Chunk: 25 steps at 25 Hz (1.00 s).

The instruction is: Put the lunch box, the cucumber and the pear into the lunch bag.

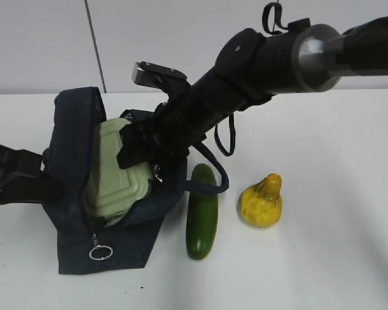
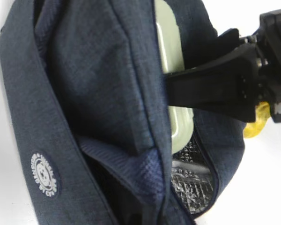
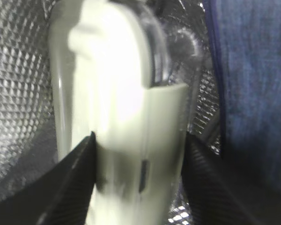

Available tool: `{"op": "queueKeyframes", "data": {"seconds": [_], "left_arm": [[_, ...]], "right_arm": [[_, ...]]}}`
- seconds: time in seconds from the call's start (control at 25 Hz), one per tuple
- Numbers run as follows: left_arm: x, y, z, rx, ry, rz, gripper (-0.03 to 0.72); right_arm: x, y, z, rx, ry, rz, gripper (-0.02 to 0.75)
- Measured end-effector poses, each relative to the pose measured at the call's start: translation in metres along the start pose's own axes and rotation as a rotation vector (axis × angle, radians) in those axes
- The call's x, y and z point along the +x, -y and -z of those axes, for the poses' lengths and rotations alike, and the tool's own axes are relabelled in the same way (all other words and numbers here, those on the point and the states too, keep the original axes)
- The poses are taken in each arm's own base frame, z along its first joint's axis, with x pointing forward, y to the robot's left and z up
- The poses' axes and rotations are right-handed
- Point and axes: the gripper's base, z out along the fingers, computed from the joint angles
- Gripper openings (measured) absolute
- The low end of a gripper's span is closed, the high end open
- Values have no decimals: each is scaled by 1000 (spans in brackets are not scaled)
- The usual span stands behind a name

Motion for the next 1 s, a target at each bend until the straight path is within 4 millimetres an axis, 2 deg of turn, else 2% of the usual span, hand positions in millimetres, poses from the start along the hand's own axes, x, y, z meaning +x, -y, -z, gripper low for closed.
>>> {"op": "queueKeyframes", "data": {"seconds": [0.12, 0.24, 0.48, 0.6, 0.76, 0.88, 1.0], "left_arm": [[0, 0, 0, 1, -2, 0, -15], [0, 0, 0, 2, -3, 0, -15], [1, 0, 0, 4, -6, 0, -15], [1, 0, 0, 4, -6, 0, -15], [1, 0, 0, 4, -6, 0, -15], [1, 0, 0, 4, -6, 0, -15], [1, 0, 0, 4, -6, 0, -15]], "right_arm": [[1, 1, 0, 8, -8, 13, 494], [1, -1, 0, 5, -23, 29, 504], [-18, -12, 16, 11, -63, 163, 505], [-33, -21, 37, 65, -85, 252, 505], [-52, -33, 79, 212, -132, 352, 481], [-60, -36, 109, 372, -186, 343, 449], [-63, -29, 126, 538, -187, 282, 425]]}}
